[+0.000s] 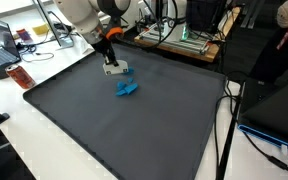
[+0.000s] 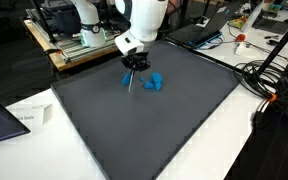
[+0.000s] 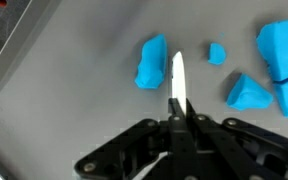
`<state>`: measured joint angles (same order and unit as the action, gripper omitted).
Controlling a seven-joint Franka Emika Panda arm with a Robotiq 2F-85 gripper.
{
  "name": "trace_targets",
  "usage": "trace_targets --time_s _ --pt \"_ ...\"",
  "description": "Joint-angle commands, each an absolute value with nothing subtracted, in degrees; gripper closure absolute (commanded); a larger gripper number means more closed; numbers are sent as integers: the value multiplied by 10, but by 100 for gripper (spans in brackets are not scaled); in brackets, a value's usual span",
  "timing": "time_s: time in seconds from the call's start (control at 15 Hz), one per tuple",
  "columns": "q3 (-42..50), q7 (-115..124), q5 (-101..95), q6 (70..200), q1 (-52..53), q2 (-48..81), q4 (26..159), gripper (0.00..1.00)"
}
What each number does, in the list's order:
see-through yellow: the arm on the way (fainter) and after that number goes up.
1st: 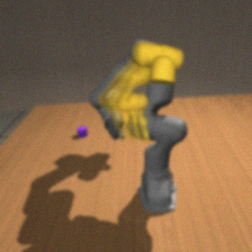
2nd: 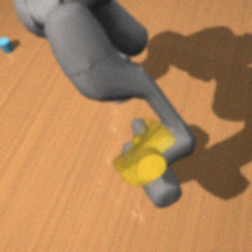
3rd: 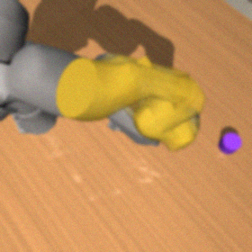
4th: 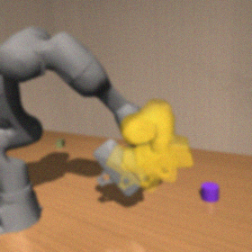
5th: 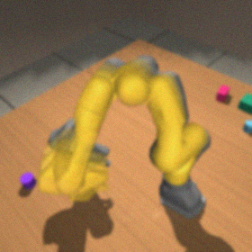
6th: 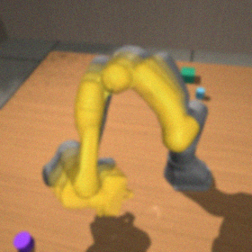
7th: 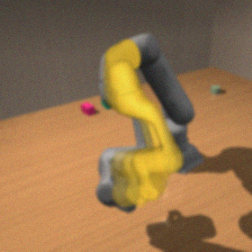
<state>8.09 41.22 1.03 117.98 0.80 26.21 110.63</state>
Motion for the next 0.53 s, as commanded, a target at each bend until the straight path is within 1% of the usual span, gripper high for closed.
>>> trace_targets --time_s 0.0,0.47 --pt "78 410 10 1172 12 210 1132 99" --pt "78 446 -61 1175 39 132 1185 99"
